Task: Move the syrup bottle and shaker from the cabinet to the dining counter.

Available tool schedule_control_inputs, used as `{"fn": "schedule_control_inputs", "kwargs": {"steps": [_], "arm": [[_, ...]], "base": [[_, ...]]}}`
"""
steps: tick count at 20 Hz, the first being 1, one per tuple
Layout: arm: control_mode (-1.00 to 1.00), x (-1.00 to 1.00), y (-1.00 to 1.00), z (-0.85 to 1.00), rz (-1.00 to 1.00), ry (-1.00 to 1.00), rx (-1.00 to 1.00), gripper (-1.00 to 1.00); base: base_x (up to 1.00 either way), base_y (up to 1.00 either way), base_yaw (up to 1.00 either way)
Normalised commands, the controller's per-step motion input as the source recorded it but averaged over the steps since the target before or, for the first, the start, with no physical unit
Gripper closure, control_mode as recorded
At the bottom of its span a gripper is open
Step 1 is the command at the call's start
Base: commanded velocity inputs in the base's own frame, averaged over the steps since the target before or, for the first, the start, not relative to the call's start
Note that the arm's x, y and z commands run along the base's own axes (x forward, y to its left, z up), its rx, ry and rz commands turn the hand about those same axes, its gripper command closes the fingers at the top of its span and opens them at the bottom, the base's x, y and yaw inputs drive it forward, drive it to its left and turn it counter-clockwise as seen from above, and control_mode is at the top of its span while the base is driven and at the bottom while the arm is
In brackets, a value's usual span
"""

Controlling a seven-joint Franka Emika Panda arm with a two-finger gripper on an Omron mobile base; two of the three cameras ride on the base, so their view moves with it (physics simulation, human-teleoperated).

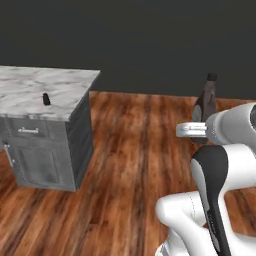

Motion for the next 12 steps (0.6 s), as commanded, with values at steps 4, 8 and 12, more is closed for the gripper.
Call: {"fn": "schedule_control_inputs", "kwargs": {"steps": [4,8,12], "arm": [[1.0,0.0,0.0,0.0,0.0,0.0,0.0,1.0],[1.0,0.0,0.0,0.0,0.0,0.0,0.0,1.0],[1.0,0.0,0.0,0.0,0.0,0.0,0.0,1.0]], "base": [[0.9,0.98,0.07],[0.98,1.0,0.06],[0.99,1.0,0.06]]}}
